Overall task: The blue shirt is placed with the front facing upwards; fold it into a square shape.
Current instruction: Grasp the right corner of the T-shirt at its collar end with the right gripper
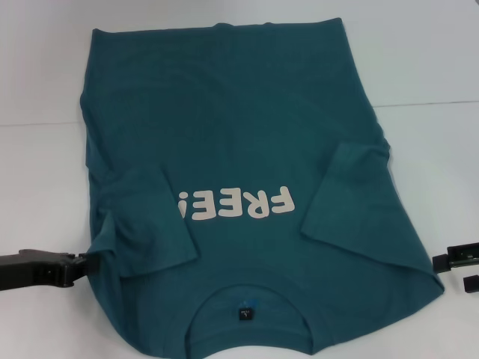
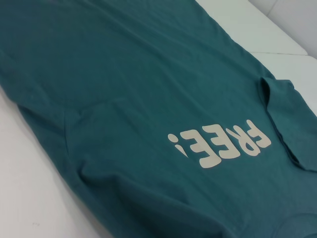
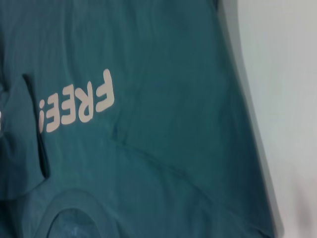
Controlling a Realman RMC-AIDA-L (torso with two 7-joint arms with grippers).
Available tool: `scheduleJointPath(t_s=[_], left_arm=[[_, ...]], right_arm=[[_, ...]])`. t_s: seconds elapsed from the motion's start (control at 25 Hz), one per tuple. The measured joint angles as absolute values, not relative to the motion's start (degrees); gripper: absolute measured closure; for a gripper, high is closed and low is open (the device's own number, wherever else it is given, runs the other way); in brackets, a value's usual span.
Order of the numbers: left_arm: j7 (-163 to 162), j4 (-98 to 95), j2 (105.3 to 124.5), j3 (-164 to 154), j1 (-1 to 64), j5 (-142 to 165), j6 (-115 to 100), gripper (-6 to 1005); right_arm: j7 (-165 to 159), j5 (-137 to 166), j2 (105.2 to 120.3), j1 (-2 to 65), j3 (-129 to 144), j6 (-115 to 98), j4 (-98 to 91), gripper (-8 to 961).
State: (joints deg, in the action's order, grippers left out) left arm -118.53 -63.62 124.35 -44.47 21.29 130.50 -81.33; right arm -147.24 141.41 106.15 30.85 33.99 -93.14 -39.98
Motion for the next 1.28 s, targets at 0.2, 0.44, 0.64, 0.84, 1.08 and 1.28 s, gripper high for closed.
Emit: scheduleJointPath(t_s=[0.2,0.44,0.64,0.84,1.08,1.28], left_arm=[[-118.53,-63.57,124.39,-44.74,21.16,129.88,-81.28,974],[-118.51,-63.54,124.36,-44.82,21.35,129.82,-81.29,974],[-118.47,-63.29,124.36,-44.83,21.56,129.81,-81.30,974],[-118.41,-63.28,124.36,-44.89,21.59,129.81,-81.36,974],[-118.39,-63.21,124.36,-44.92,21.54,129.81,-81.41,974],[-118.38,-63.40,124.36,-44.91,21.53,129.81,-81.72,974]], right_arm=[[-147.07,141.42,106.97,31.01,35.53,-90.99,-39.43,9],[-147.04,141.42,107.42,31.15,36.23,-89.33,-38.94,10],[-146.61,141.42,107.49,31.69,36.23,-87.79,-36.97,10],[-146.59,141.29,107.56,31.82,36.02,-86.51,-36.23,10],[-146.61,140.82,108.09,32.03,35.48,-85.10,-35.57,10],[-146.52,140.75,108.10,32.40,35.52,-84.39,-34.49,10]])
